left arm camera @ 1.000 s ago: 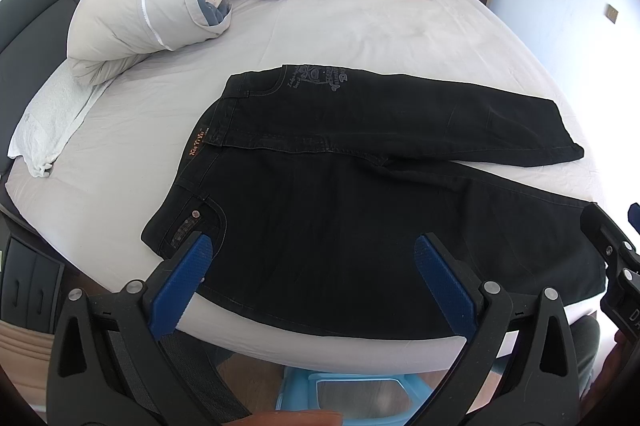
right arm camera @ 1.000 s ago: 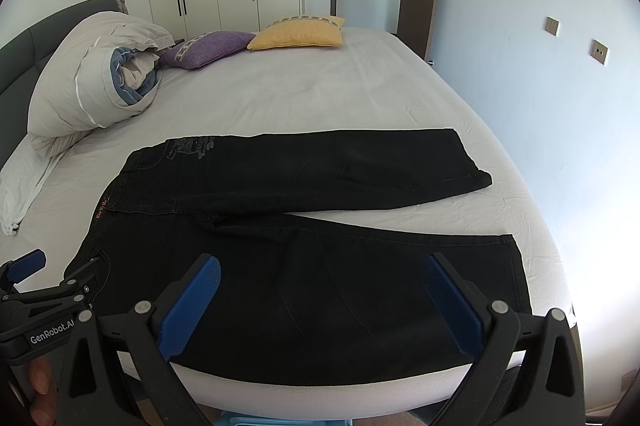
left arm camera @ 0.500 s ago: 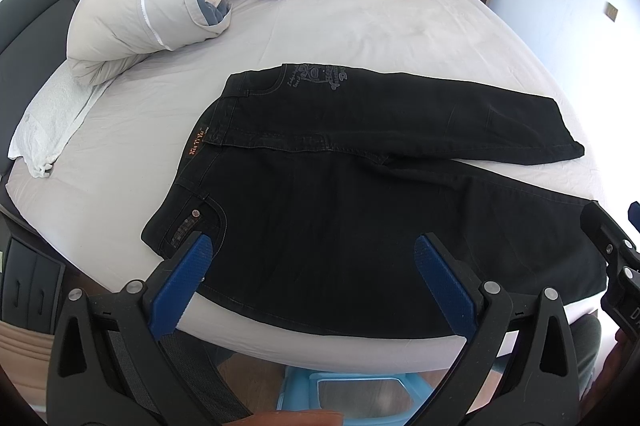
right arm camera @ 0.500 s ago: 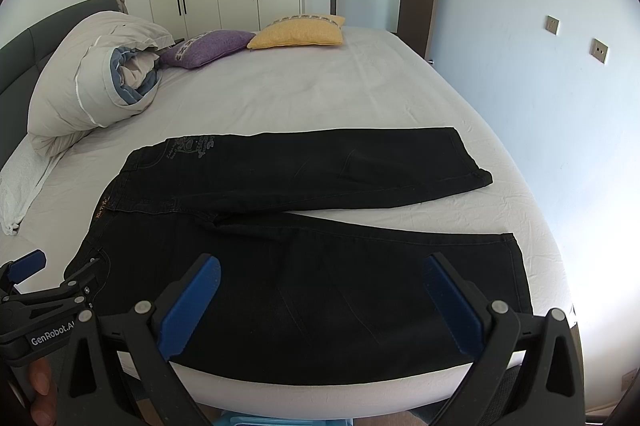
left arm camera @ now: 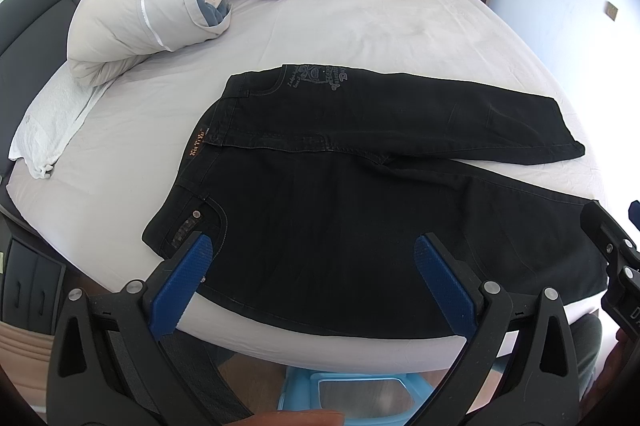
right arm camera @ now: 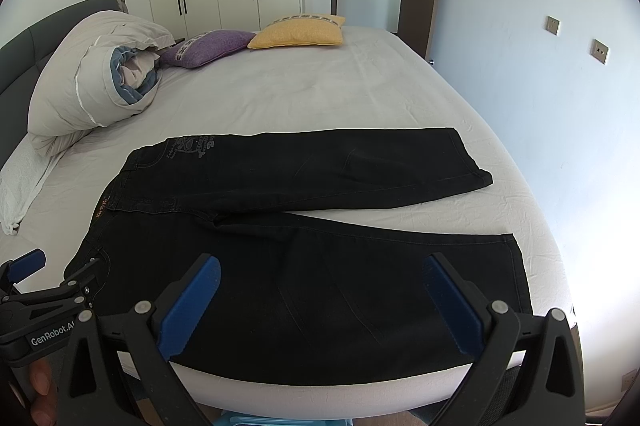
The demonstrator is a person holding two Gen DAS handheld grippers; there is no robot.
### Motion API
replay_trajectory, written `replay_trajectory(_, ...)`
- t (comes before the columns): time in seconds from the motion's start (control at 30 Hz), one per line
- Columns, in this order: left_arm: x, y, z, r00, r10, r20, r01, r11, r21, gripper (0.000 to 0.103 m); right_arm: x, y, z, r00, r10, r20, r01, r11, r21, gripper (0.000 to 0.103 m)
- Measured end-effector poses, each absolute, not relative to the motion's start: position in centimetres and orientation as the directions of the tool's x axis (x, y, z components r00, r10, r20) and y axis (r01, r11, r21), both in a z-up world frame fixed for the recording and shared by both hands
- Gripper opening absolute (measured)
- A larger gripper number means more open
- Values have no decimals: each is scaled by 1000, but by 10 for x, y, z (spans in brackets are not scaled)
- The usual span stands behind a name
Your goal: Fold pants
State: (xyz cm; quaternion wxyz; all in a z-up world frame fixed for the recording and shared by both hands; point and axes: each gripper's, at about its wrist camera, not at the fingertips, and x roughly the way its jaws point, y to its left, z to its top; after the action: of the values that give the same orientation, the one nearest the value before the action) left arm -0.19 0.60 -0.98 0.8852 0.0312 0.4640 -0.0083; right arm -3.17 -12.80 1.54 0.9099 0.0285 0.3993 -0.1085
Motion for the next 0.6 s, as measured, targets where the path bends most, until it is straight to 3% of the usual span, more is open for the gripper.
replay_trajectory(0.6,0,11,-13,564,6,-826,55,997,44,103,-31,-117,10,657,-167,-735,205,978,-39,103)
